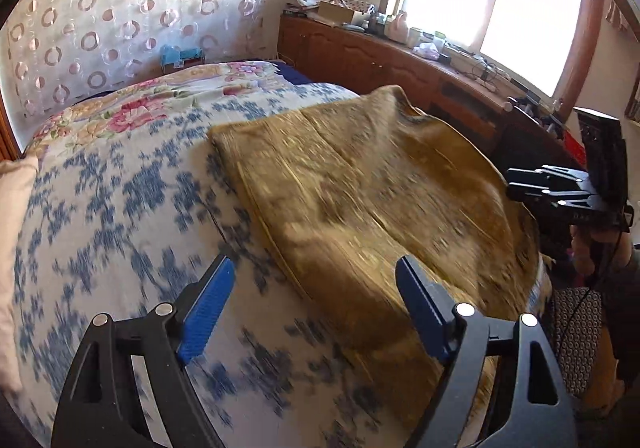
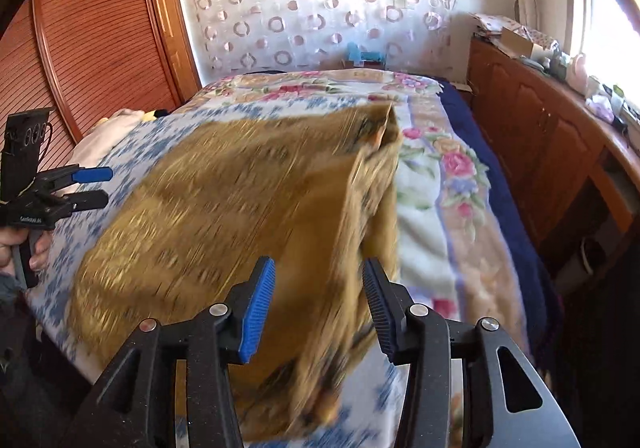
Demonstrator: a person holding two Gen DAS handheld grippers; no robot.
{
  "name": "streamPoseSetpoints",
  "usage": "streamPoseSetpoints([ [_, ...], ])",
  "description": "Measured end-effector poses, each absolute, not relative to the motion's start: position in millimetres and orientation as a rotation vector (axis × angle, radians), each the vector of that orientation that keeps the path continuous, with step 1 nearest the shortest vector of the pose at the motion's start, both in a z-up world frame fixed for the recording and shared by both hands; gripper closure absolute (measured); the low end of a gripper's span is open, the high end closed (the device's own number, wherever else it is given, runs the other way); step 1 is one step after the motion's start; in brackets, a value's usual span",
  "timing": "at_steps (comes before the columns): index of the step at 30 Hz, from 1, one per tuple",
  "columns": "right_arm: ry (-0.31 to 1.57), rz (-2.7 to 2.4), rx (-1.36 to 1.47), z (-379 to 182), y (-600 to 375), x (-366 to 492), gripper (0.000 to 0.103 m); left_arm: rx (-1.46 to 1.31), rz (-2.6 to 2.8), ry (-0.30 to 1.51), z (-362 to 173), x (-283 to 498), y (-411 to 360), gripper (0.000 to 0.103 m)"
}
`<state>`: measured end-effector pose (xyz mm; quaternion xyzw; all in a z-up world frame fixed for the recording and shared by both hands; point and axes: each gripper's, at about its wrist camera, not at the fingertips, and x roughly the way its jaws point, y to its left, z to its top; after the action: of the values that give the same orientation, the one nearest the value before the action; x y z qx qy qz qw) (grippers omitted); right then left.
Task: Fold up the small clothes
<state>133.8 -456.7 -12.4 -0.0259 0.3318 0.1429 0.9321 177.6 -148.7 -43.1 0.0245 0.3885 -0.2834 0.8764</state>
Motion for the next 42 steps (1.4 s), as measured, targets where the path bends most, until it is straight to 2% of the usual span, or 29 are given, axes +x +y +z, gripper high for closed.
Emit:
streamPoseSetpoints([
  [4,0.696,0.294,-0.024,-29,-458,114,0.055,0.011,-0.650,0.847,-52,143,-152,0.027],
  [6,0.701,0.286,-0.014,-36,-461,109,0.055,0.011,-0.658,0.854,-56,129,-155,0.035],
  [8,0.694,0.269,-0.027,-38,-462,103,0.055,0.013,-0.652,0.870,-63,116,-156,0.049],
  [12,0.703,0.262,-0.002,-42,-467,97,0.055,-0.021,-0.668,0.909,-75,105,-156,0.051],
  [13,0.709,0.263,0.006,-43,-469,96,0.055,-0.025,-0.669,0.915,-78,103,-156,0.056],
  [14,0.712,0.262,0.011,-42,-468,98,0.055,-0.028,-0.688,0.924,-81,100,-159,0.084],
  [16,0.709,0.261,0.026,-42,-471,98,0.055,-0.008,-0.688,0.908,-81,92,-162,0.095],
  [22,0.710,0.258,0.035,-46,-469,86,0.055,-0.020,-0.701,0.842,-60,71,-157,0.096],
  [29,0.668,0.267,0.019,-40,-456,72,0.055,-0.063,-0.732,0.818,-39,80,-159,0.097],
  [36,0.565,0.344,-0.024,-15,-430,35,0.036,-0.065,-0.765,0.727,7,98,-170,0.097],
  [42,0.559,0.431,-0.106,-15,-395,21,0.031,-0.059,-0.777,0.682,31,120,-188,0.097],
])
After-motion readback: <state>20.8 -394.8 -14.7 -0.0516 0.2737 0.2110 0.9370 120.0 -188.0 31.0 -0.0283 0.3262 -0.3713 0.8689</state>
